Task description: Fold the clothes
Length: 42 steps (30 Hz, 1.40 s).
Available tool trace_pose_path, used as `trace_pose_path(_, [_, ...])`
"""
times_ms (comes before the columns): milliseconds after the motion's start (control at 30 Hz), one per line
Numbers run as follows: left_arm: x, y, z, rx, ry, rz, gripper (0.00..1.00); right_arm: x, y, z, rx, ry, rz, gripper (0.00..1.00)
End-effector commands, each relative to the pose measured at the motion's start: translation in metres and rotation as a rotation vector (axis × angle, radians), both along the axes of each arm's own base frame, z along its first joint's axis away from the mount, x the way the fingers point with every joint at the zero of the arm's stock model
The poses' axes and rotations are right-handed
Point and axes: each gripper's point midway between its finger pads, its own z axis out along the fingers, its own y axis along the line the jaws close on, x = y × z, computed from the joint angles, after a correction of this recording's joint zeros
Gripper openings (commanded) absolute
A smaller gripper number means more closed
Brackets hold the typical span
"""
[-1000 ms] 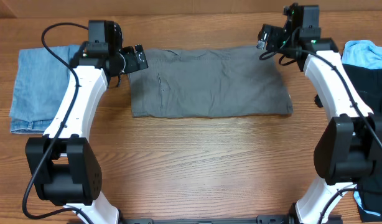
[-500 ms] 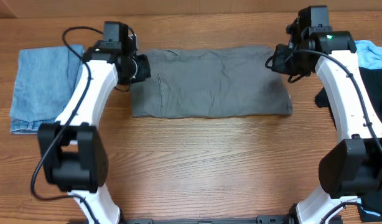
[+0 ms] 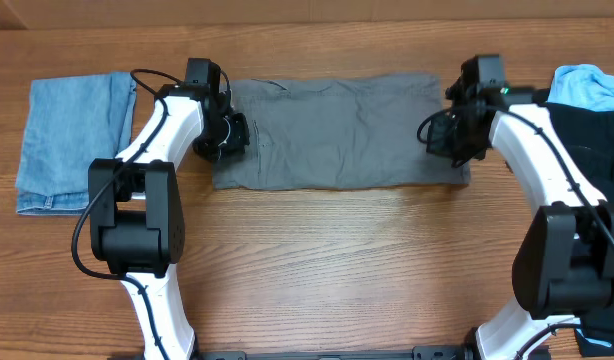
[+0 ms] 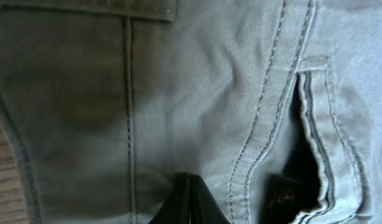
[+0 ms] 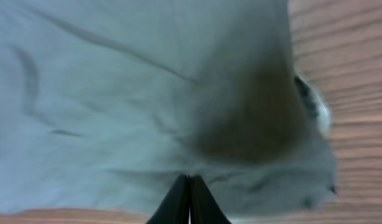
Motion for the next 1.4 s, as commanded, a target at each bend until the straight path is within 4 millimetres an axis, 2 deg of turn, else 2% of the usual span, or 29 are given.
trace_pose_path(0, [-0.002,0.003,-0.001,0.018,0.013,-0.013,0.04,-0.015,-0.004,-0.03,0.007,0.015,-0.047,0.04])
trace_pose_path(167, [-0.016,0.003,-0.001,0.02,0.074,-0.013,0.04,-0.025,-0.016,-0.055,0.0,0.028,-0.144,0.04])
trace_pose_path(267, [-0.024,0.001,0.013,0.004,0.097,-0.015,0.04,-0.03,-0.025,-0.059,-0.024,0.041,-0.165,0.04])
trace_pose_path(300, [-0.023,-0.001,0.024,-0.011,0.09,-0.017,0.04,-0.031,-0.029,-0.06,-0.03,0.044,-0.172,0.04])
trace_pose_path(433, [-0.007,-0.005,0.09,-0.031,-0.042,-0.019,0.04,-0.035,-0.034,-0.061,-0.036,0.059,-0.182,0.04])
trace_pose_path(533, [0.01,0.008,0.142,0.034,-0.205,0.022,0.04,-0.037,-0.034,-0.061,-0.039,0.069,-0.182,0.04])
trace_pose_path(600, [0.017,0.025,0.162,0.111,-0.274,0.094,0.04,-0.038,-0.034,-0.061,-0.039,0.072,-0.182,0.05])
trace_pose_path(667, [0.021,0.037,0.171,0.163,-0.311,0.138,0.13,-0.039,-0.034,-0.061,-0.039,0.075,-0.182,0.06])
trace_pose_path(700, [0.023,0.04,0.171,0.177,-0.32,0.144,0.19,-0.039,-0.034,-0.061,-0.039,0.076,-0.182,0.06])
trace_pose_path(833, [0.027,0.046,0.16,0.199,-0.306,0.14,0.3,-0.039,-0.034,-0.061,-0.04,0.078,-0.182,0.07])
trace_pose_path(967, [0.038,0.048,0.128,0.225,-0.268,0.09,0.51,-0.039,-0.034,-0.061,-0.039,0.078,-0.182,0.07])
trace_pose_path(1033, [0.041,0.05,0.112,0.229,-0.241,0.087,0.53,-0.039,-0.034,-0.062,-0.039,0.079,-0.182,0.07])
trace_pose_path(1133, [0.048,0.064,0.08,0.226,-0.194,0.11,0.54,-0.04,-0.034,-0.062,-0.039,0.083,-0.182,0.08])
trace_pose_path(1367, [0.066,0.066,0.047,0.142,-0.196,0.091,0.61,-0.041,-0.034,-0.062,-0.04,0.085,-0.182,0.08])
